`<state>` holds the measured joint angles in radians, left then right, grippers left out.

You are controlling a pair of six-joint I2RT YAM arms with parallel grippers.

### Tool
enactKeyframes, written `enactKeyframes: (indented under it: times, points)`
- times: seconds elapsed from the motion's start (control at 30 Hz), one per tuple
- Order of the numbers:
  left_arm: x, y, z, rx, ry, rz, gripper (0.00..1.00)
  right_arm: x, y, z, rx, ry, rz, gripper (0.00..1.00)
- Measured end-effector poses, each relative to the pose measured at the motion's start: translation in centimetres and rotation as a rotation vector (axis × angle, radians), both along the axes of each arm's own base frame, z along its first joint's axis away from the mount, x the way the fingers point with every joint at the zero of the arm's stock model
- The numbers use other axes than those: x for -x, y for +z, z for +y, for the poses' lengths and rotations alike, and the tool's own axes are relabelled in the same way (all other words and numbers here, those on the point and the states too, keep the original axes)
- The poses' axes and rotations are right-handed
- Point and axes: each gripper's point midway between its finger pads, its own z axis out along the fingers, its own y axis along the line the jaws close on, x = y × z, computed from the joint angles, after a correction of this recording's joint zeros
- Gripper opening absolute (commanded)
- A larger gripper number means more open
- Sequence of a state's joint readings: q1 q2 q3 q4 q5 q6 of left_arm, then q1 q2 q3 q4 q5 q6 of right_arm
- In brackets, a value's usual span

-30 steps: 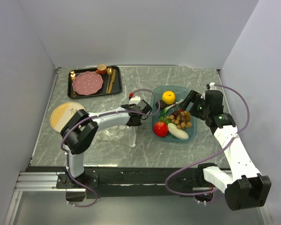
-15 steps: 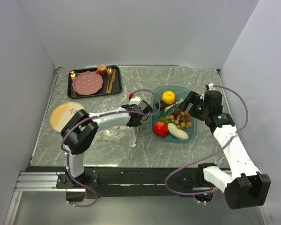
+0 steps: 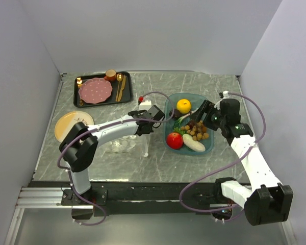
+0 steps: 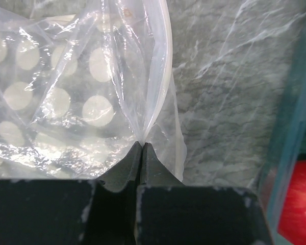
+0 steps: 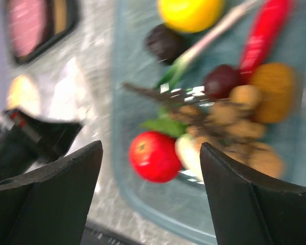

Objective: Place the food in the zip-top bag and seal the zipper
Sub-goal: Pick up the zipper food storage bag at the center of the board, then open the zipper of the food storage bag.

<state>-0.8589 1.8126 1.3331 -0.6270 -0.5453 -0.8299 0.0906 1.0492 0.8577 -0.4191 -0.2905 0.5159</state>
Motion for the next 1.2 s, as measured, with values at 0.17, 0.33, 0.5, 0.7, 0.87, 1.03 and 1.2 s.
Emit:
enactKeyframes:
  times: [0.17, 0.33, 0.5, 0.7, 0.87, 1.03, 1.2]
  points:
    - [0.0, 1.4, 0.1, 0.019, 0.003, -0.023, 0.01, 1.7, 0.0, 3.3, -0.17, 0.141, -0.046, 0.46]
    - [0.3, 3.2, 0.5, 0.053, 0.006, -0.05, 0.01, 4.0, -0.5, 7.0, -0.305, 0.266, -0.014, 0.27]
    - [1.0, 6.3, 1.4, 0.111, 0.008, -0.106, 0.01, 4.9, 2.0, 11.1, -0.327, 0.417, -0.049, 0.09]
    - [1.2, 9.2, 1.7, 0.172, 0.009, -0.161, 0.01, 4.0, 1.9, 13.7, -0.382, 0.483, -0.025, 0.01]
    - [1.5, 8.8, 2.1, 0.165, 0.01, -0.156, 0.05, 4.3, -0.5, 17.5, -0.392, 0.558, 0.081, 0.01]
    - [1.4, 8.7, 2.1, 0.162, 0.01, -0.162, 0.05, 4.0, -1.1, 20.2, -0.394, 0.602, 0.118, 0.01]
    - [1.3, 8.8, 2.0, 0.166, 0.006, -0.168, 0.03, 3.5, -1.1, 22.1, -0.405, 0.628, 0.12, 0.02]
